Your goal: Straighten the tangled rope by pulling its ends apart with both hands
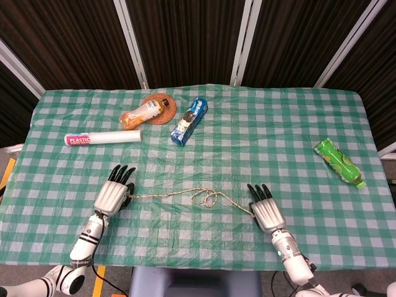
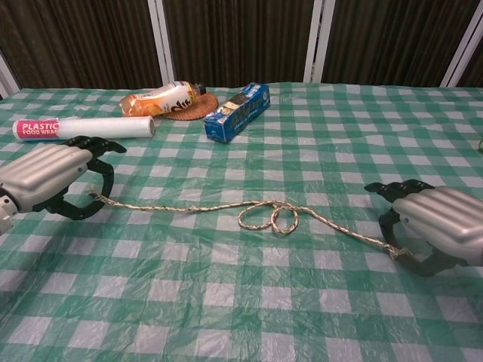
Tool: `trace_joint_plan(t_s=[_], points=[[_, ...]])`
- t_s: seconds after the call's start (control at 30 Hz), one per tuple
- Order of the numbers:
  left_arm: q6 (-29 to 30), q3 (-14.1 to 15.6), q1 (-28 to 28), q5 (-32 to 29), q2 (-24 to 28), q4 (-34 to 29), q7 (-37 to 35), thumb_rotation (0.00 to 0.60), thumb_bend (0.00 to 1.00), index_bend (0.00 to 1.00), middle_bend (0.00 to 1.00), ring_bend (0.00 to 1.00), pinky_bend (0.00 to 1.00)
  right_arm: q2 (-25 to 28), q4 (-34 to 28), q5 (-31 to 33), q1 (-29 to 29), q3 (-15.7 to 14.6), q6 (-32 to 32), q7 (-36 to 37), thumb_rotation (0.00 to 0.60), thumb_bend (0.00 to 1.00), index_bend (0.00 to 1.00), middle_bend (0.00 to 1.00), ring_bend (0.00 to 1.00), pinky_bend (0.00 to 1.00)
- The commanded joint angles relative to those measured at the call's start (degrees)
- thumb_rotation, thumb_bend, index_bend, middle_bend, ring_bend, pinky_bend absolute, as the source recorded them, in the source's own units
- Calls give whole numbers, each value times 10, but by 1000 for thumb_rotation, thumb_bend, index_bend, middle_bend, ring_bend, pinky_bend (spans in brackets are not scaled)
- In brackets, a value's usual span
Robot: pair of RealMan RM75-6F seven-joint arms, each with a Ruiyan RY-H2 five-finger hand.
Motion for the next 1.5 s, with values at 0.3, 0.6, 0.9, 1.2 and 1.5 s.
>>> trace_joint_plan(t_s=[0.3,0.6,0.9,1.2,1.5], points=[[6,-5,2,-4,12,0,5,600,473,662,87,0,48,42,-21,-1,-3,13,24,39,600,560,766,105,0,0],[10,-12,14,-20,36,16,4,600,472,662,90,0,49,107,-21,25,-10,43,39,92,600,561,767,106,0,0],[8,-21,23,-36,52,36,-27,600,467,662,95,0,49,150,6,38,-26,47,45,137,600,560,767,106,0,0],[-2,-19,25,-40,58,50,-44,600,458,661,98,0,49,165,56,47,-39,41,32,197,600,560,767,106,0,0],[-10,-17,23,-38,63,68,-47,600,452,661,98,0,51,162,102,55,-52,39,30,230,600,561,769,106,0,0]])
